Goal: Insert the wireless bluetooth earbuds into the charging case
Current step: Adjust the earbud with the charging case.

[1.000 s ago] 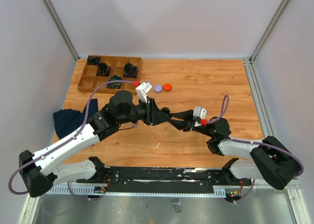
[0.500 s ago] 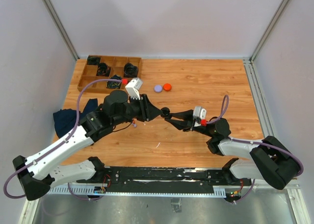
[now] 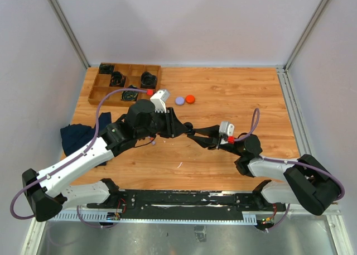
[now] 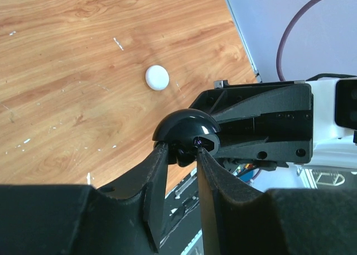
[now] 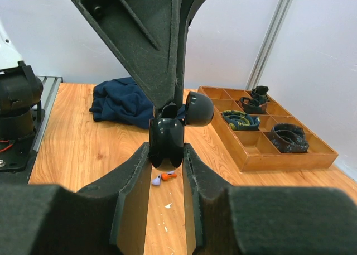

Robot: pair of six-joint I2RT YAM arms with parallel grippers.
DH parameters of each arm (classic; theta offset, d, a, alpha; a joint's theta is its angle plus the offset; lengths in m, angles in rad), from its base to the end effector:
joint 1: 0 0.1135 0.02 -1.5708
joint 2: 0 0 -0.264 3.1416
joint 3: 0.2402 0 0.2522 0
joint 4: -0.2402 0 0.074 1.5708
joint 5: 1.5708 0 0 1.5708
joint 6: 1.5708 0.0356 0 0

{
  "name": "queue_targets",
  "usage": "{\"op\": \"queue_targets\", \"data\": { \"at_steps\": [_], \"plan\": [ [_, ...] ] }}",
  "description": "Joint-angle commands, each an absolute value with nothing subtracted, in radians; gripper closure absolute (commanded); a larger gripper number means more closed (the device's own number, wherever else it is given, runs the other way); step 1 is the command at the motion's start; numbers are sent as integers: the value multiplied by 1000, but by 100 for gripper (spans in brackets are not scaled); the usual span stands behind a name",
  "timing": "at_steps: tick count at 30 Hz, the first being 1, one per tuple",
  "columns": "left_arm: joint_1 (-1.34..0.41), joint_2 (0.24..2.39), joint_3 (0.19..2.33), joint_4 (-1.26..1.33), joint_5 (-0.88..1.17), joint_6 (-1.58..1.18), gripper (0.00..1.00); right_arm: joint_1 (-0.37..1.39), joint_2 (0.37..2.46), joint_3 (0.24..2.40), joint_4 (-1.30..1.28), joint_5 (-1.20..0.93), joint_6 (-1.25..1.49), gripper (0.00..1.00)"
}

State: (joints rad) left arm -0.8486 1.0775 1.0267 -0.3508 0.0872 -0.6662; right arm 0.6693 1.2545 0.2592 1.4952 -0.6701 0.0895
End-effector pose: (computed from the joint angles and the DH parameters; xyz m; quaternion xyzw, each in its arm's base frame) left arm 0.1586 -0.1847 0.3507 0.0998 0.8275 -0.4052 0.3756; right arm 0.1517 0.1482 0.2404 -0.4087 0.3809 0.4567 0.6923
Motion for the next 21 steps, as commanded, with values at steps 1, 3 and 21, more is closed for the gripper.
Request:
{"op": "queue_targets", "data": {
  "at_steps": [1, 3, 21],
  "plan": [
    [-856, 1080, 1053, -338, 126, -675, 68, 684, 1261, 278, 1547, -680, 70, 96],
    [-856, 1081, 1052, -334, 134, -674, 70, 684, 1263, 281, 1547, -680, 70, 96],
    [-856, 1047, 1052, -289, 165, -477, 81, 683, 1261, 280, 1547, -693, 72, 96]
  ]
}}
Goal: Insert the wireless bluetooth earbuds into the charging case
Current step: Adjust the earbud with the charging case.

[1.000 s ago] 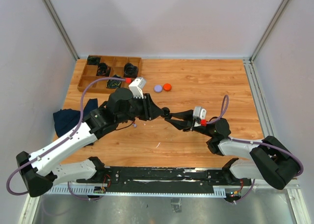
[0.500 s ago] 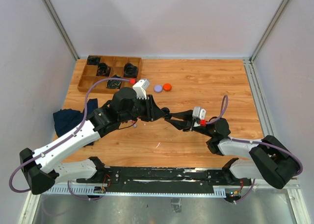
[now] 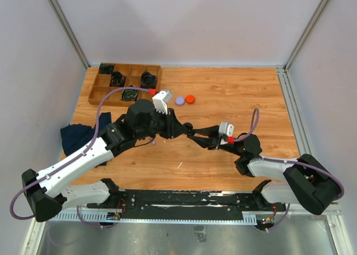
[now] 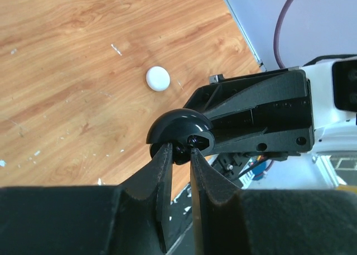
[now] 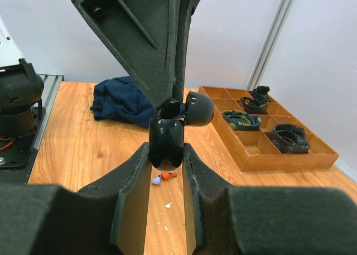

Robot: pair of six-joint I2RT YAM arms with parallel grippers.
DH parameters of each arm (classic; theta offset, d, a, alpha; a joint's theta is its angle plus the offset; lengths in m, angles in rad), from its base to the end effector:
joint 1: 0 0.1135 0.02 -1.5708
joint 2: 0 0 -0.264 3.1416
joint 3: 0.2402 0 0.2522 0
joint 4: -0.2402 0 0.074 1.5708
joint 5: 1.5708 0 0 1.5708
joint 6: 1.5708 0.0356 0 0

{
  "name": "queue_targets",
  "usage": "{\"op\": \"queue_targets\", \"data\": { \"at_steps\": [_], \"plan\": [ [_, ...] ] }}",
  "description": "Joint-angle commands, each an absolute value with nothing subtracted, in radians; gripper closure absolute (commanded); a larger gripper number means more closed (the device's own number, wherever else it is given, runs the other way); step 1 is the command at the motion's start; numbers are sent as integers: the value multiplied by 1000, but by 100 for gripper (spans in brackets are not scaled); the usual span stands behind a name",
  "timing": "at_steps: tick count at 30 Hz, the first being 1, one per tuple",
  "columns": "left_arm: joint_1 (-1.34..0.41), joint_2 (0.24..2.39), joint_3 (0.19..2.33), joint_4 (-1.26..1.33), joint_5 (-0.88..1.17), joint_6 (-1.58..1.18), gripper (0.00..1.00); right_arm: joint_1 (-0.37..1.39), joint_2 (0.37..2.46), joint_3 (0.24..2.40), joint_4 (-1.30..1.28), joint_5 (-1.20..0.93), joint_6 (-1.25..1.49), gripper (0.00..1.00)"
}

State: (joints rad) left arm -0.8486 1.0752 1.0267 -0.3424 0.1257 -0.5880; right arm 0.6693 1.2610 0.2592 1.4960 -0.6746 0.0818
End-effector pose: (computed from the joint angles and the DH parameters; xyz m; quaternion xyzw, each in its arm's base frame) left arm 0.1574 -0.1854 0.3521 0.1424 0.8178 -0.4047 0.3837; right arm 0.1522 0.1488 0.2392 -0.4120 0.3808 0.4550 0.6915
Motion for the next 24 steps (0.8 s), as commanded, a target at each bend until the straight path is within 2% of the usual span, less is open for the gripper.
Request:
{"op": "queue_targets", "data": {
  "at_steps": [1, 17, 24],
  "plan": [
    [-856, 1044, 1049, -279, 174, -452, 81, 684, 1261, 281, 1548, -695, 73, 96],
    [-856, 992, 997, -181, 308, -86, 79, 683, 1252, 301, 1546, -755, 137, 96],
    [-856, 987, 1001, -236, 304, 26, 79, 682, 1248, 303, 1547, -770, 148, 96]
  ]
}}
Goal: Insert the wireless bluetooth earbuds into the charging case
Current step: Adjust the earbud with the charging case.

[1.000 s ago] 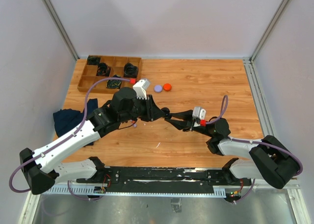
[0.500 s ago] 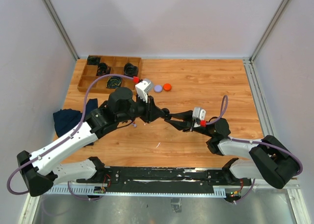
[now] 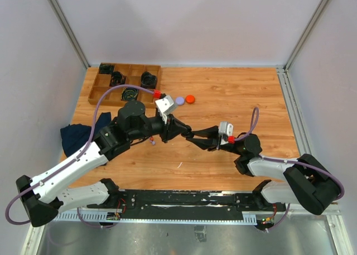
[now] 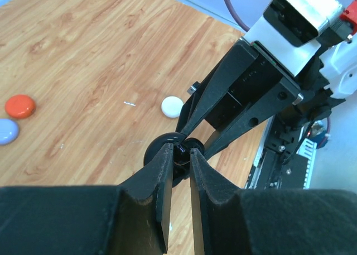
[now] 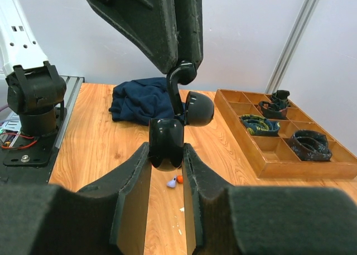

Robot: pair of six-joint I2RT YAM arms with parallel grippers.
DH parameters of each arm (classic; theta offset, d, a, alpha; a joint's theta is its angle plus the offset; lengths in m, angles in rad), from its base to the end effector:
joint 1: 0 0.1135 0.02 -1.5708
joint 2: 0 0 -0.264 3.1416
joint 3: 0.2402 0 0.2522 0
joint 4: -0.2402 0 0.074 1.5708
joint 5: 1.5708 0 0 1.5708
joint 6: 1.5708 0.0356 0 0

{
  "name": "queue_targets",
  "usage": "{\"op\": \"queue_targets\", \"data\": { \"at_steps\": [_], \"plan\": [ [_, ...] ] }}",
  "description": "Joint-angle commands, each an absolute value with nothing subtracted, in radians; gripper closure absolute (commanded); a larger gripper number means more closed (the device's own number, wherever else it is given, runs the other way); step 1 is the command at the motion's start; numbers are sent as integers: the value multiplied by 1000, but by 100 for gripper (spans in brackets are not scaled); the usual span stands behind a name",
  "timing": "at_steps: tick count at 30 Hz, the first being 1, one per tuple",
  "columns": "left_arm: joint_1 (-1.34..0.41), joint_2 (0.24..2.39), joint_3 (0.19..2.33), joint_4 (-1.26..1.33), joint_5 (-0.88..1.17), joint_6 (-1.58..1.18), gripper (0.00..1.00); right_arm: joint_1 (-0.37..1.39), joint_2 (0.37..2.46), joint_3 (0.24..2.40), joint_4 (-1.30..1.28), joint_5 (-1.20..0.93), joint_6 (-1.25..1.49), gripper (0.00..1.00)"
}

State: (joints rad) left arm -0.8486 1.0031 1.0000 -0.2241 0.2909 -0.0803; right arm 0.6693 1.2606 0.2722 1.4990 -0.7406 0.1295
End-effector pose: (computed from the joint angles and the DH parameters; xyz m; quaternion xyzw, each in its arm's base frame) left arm 0.1434 -0.1782 0.3710 0.3739 0.6842 -0.3773 0.4998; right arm 0.1512 0.1502 0.2423 -0.4266 0.3710 0.4813 0.6698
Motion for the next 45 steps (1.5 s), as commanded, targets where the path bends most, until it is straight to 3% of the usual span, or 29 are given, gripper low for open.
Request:
{"op": "queue_targets", "data": {
  "at_steps": [1, 16, 45],
  "plan": [
    [-856, 982, 1006, -249, 292, 41, 79, 682, 1248, 304, 1547, -771, 150, 96],
    [-856, 974, 1026, -319, 392, 265, 80, 682, 1235, 302, 1547, -781, 149, 96],
    [-856, 961, 1014, -262, 468, 325, 81, 682, 1234, 300, 1546, -785, 147, 96]
  ]
}}
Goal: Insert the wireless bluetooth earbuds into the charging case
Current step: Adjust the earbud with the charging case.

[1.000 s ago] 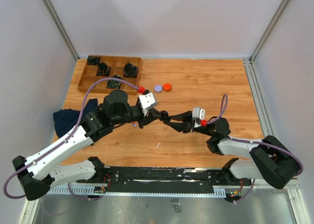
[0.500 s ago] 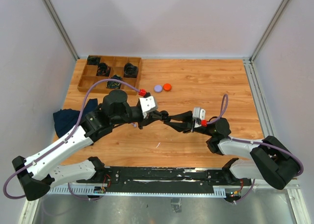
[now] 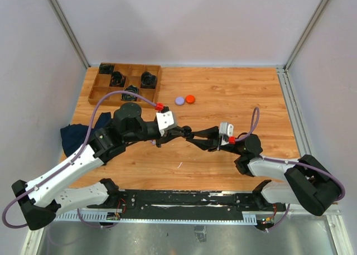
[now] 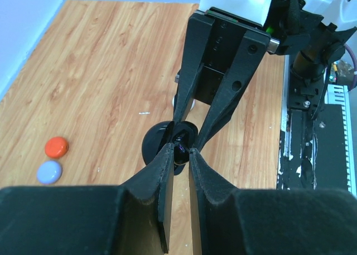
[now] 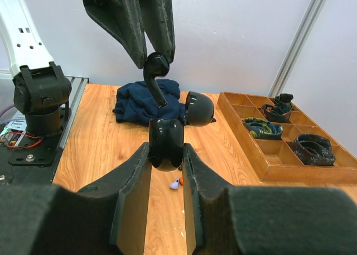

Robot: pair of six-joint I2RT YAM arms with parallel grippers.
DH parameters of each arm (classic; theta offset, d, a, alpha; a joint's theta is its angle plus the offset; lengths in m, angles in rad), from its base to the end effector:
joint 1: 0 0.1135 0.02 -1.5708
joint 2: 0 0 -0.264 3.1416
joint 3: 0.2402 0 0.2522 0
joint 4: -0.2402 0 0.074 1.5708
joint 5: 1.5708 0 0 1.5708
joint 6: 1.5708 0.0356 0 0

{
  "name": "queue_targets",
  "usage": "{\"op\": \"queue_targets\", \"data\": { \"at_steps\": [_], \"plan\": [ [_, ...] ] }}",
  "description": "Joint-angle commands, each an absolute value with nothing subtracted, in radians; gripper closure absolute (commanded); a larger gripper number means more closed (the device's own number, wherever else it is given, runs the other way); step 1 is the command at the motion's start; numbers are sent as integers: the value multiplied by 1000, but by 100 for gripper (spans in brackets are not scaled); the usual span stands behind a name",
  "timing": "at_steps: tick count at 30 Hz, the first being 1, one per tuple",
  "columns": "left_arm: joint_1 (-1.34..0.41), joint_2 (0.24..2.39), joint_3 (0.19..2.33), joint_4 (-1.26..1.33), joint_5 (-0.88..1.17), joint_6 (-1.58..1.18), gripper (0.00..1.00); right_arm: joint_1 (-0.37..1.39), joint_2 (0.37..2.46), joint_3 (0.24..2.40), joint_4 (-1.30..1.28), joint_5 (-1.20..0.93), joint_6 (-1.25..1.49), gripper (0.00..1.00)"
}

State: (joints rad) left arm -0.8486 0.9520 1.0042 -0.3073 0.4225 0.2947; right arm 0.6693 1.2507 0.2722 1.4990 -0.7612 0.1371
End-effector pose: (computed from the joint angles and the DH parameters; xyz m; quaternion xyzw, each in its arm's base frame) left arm 0.1288 -0.1683 0.3744 0.5264 0.5813 -0.3231 0.5297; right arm 0.1495 0.1496 0.2440 -0.4325 0.3646 0.4865 0.6658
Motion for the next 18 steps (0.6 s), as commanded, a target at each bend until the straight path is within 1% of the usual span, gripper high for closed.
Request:
{"op": "queue_targets", "data": {
  "at_steps": [1, 18],
  "plan": [
    [-856, 963, 1008, -255, 473, 327, 82, 683, 1233, 300, 1547, -785, 147, 96],
    [-856, 976, 979, -294, 468, 353, 83, 683, 1227, 299, 1547, -790, 148, 96]
  ]
}}
